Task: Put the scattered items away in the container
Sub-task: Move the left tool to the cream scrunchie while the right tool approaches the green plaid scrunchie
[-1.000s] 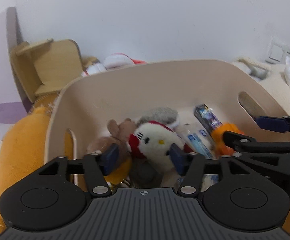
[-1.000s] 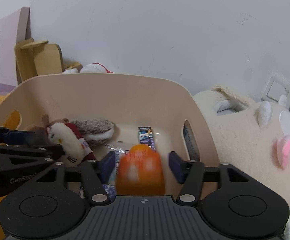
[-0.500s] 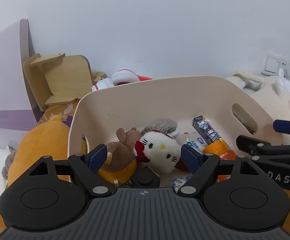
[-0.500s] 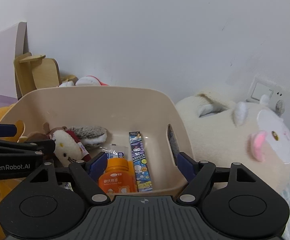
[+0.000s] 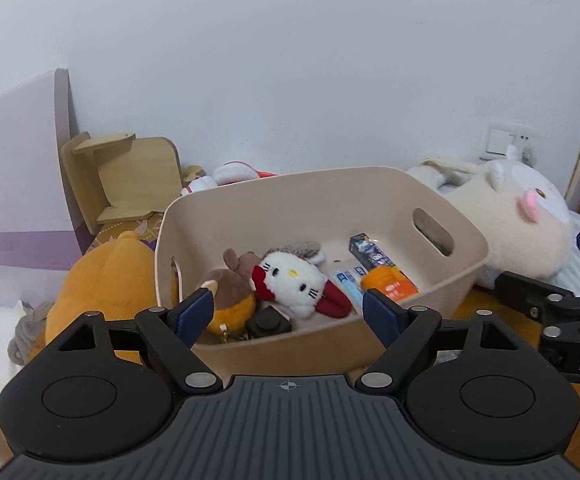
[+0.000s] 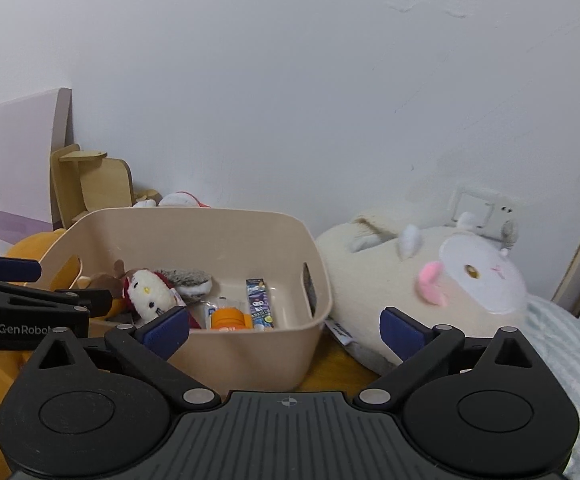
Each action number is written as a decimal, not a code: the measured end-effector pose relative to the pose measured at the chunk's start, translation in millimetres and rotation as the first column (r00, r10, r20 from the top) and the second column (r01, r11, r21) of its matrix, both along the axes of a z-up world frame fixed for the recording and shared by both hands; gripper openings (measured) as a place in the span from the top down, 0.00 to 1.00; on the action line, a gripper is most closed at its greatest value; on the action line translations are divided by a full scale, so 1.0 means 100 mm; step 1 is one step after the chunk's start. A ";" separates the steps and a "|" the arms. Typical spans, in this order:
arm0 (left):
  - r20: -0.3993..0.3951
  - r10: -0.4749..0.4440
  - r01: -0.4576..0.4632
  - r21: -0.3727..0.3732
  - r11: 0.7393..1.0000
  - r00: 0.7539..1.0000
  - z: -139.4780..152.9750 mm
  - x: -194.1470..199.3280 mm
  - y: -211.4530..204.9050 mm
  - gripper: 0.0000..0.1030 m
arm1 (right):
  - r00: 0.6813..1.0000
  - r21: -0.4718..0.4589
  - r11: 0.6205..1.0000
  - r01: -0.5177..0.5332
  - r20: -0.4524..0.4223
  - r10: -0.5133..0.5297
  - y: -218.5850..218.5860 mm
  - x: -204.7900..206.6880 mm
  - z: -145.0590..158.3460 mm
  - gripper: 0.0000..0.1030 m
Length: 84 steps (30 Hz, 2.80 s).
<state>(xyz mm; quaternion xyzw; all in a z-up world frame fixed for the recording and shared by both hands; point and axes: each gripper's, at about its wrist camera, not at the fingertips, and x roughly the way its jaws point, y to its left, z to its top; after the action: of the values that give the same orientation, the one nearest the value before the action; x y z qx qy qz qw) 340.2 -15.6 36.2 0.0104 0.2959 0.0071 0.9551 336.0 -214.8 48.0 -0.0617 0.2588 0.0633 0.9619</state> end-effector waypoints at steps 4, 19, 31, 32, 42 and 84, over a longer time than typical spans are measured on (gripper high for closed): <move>0.016 -0.015 0.015 -0.007 1.000 1.000 0.01 -0.25 -0.03 0.18 | 1.000 0.026 1.000 0.001 0.000 -0.001 -0.11 -0.28 0.02 0.00; -0.046 -0.020 0.016 -0.100 0.995 0.999 -0.33 -1.11 -0.12 0.17 | 0.997 0.107 0.993 0.044 -0.064 -0.037 -0.44 -1.17 -0.30 0.00; -0.105 0.026 -0.035 -0.084 0.996 0.994 -0.69 -1.19 -0.13 0.17 | 0.991 0.020 0.999 0.032 -0.128 -0.029 -0.41 -1.43 -0.61 0.00; -0.112 0.022 -0.031 -0.083 0.996 0.993 -0.71 -1.18 -0.14 0.17 | 0.990 0.015 0.999 0.028 -0.137 -0.026 -0.40 -1.43 -0.63 0.00; -0.123 -0.024 0.016 -0.068 0.998 0.992 -0.85 -0.95 -0.20 0.17 | 0.983 0.014 1.000 0.021 -0.181 -0.018 -0.34 -1.17 -0.84 0.00; -0.187 0.019 -0.033 -0.069 0.997 0.982 -1.33 0.19 -0.33 0.17 | 0.974 -0.032 0.999 0.007 -0.226 -0.014 -0.18 0.10 -1.29 0.01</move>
<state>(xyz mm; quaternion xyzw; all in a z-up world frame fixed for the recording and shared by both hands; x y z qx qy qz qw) 358.8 -48.2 -96.4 -0.0270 0.3839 0.0079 0.9229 346.0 -233.2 -81.1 -0.0678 0.3679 0.0607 0.9254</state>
